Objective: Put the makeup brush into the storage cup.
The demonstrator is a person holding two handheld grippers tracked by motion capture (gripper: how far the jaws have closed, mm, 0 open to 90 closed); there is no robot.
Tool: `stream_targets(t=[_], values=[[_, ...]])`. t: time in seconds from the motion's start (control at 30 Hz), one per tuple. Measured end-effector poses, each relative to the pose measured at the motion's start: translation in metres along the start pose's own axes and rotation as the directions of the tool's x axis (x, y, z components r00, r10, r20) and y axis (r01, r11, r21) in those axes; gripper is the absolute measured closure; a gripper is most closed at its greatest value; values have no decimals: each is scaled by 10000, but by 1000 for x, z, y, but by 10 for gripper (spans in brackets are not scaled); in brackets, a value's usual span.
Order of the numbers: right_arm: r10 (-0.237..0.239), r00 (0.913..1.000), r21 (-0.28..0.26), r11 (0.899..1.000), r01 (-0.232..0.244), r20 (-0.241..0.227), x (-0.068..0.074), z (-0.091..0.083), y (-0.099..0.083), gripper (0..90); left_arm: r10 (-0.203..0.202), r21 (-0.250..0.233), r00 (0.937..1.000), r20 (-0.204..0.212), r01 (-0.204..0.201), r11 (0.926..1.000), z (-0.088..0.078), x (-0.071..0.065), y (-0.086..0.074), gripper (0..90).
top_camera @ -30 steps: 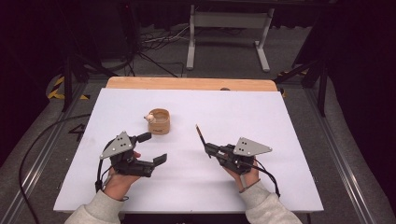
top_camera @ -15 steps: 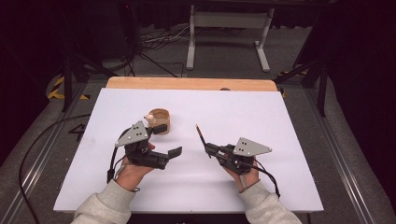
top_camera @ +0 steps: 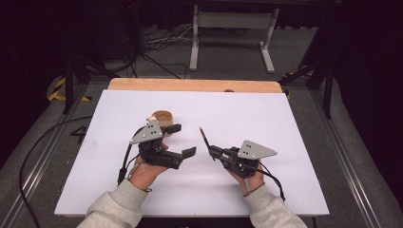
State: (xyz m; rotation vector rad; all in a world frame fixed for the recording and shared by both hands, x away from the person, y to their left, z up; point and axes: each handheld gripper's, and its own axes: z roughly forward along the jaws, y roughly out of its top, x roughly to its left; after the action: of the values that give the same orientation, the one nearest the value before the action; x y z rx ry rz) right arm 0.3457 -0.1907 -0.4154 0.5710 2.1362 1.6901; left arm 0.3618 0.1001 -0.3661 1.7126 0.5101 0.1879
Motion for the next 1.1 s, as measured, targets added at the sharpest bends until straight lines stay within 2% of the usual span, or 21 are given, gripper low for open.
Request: stream_targets(t=[0.2, 0.3, 0.5, 0.6, 0.8, 1.07, 1.1], values=[[-19, 10000, -8, 10000, 19, 10, 1, 0, 0, 843, -92, 13, 10000, -26, 92, 10000, 7, 1, 0, 52], [-28, 10000, 16, 10000, 28, 34, 1, 0, 0, 843, -164, -55, 9998, 88, 164, 9999, 8, 1, 0, 54], [-2, 10000, 90, 10000, 2, 30, 2, 2, -1, 843, -190, -166, 9997, -133, 187, 9997, 13, -1, -1, 106], [-48, 10000, 91, 9999, 48, 36, 3, 3, -1, 843, -195, -237, 9995, -240, 189, 9995, 16, -1, -1, 158], [-73, 10000, 126, 9999, 72, 59, 4, 4, -1, 843, 137, -170, 9995, -284, -141, 9998, 22, -5, -2, 276], [-145, 9999, 118, 9998, 145, 46, 5, 4, -1, 843, 111, -212, 9993, -368, -119, 9997, 26, -8, -3, 494], [-145, 9999, 118, 9998, 145, 46, 5, 4, -1, 843, 25, -175, 9995, -324, -31, 9998, 26, -7, -3, 494]])
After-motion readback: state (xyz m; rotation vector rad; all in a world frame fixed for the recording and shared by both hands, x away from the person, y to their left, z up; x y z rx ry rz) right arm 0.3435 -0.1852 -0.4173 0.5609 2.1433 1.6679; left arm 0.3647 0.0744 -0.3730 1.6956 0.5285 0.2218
